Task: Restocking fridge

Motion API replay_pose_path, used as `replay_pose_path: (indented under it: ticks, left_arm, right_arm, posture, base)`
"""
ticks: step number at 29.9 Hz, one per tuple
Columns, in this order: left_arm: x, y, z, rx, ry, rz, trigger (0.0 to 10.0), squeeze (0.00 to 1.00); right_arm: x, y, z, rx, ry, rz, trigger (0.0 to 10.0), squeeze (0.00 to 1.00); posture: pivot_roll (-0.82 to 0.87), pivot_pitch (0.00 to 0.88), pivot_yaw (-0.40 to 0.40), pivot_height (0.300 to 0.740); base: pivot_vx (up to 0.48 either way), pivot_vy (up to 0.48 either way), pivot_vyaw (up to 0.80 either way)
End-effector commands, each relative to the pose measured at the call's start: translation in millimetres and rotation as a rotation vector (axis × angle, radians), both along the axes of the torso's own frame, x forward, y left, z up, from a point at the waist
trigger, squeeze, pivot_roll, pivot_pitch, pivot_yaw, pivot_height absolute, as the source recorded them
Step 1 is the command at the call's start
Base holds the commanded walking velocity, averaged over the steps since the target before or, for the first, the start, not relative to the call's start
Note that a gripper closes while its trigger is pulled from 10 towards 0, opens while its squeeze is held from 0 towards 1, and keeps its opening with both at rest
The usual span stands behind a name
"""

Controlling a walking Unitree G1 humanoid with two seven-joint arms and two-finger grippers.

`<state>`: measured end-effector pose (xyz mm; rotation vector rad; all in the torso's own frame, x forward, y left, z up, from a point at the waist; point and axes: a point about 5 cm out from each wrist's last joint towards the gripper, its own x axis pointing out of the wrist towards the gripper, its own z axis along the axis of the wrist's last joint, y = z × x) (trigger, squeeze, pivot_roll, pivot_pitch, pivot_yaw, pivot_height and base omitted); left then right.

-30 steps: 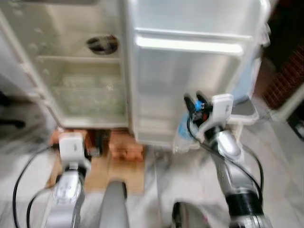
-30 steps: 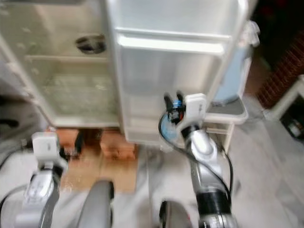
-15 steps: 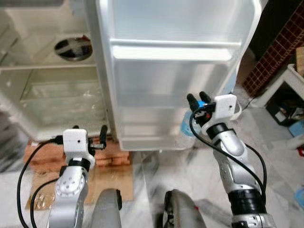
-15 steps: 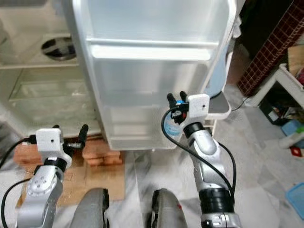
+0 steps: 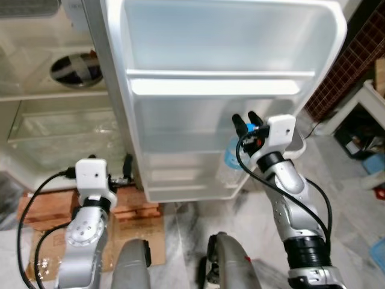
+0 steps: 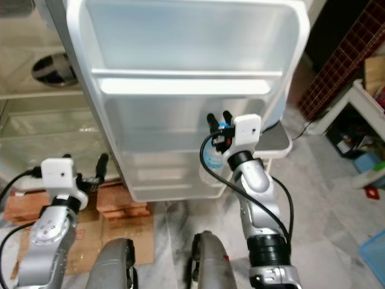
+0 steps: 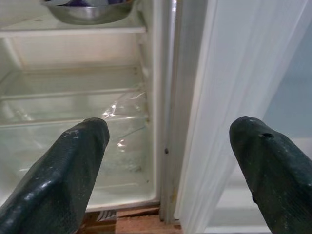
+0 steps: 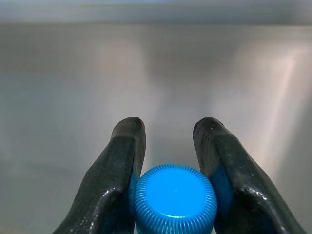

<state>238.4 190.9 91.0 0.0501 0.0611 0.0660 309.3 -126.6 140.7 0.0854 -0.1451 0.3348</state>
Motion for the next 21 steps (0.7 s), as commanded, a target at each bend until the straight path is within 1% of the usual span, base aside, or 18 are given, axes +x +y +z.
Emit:
replay_pose_path:
  ticks: [1,5,8,9,12,15,17,18,21]
  left_arm:
    - [-3.8,-0.2,0.6,-0.001,0.003,0.002,10.0,0.0]
    - [-8.9,1.6,2.3,0.001,0.004,0.007,10.0,0.0]
    - [-15.1,3.2,3.5,0.006,0.009,0.003,10.0,0.0]
    - [-15.1,3.2,3.5,0.006,0.009,0.003,10.0,0.0]
    - [-19.7,5.0,5.3,0.016,0.011,-0.003,10.0,0.0]
    - [-21.3,6.2,6.4,0.02,0.012,-0.004,10.0,0.0]
    - [-21.6,7.0,7.2,0.024,0.011,-0.006,10.0,0.0]
    - [-21.6,7.2,8.6,0.029,0.009,-0.007,10.0,0.0]
    - [-21.4,7.2,9.8,0.035,0.008,-0.01,10.0,0.0]
  right_arm:
    - [3.0,1.2,7.4,0.007,-0.032,0.014,10.0,0.0]
    - [6.2,6.0,6.7,0.014,-0.032,0.043,10.0,0.0]
    - [10.3,14.5,5.5,0.01,-0.034,0.076,10.0,0.0]
    - [10.3,14.5,5.5,0.01,-0.034,0.076,10.0,0.0]
    - [14.7,25.0,7.1,0.009,-0.046,0.117,10.0,0.0]
    - [15.2,29.6,8.3,0.007,-0.055,0.138,10.0,0.0]
    - [15.0,32.3,9.7,0.001,-0.067,0.153,10.0,0.0]
    - [15.2,35.8,10.8,-0.022,-0.086,0.178,10.0,0.0]
    - [15.3,37.9,11.3,-0.042,-0.107,0.193,10.0,0.0]
  posture:
    - [0.07,0.135,-0.07,0.655]
    - [0.08,0.154,-0.071,0.635]
    - [0.11,0.181,-0.066,0.61]
    - [0.11,0.181,-0.066,0.61]
    - [0.12,0.192,-0.06,0.585]
    - [0.13,0.195,-0.056,0.565]
    - [0.13,0.198,-0.054,0.555]
    - [0.14,0.199,-0.054,0.555]
    - [0.13,0.202,-0.052,0.555]
  base:
    - [0.0,0.0,0.0]
    - [0.0,0.0,0.0]
    - [0.0,0.0,0.0]
    - [0.0,0.0,0.0]
    - [0.0,0.0,0.0]
    - [0.0,0.0,0.0]
    - [0.0,0.0,0.0]
    - [0.0,0.0,0.0]
    - [0.0,0.0,0.0]
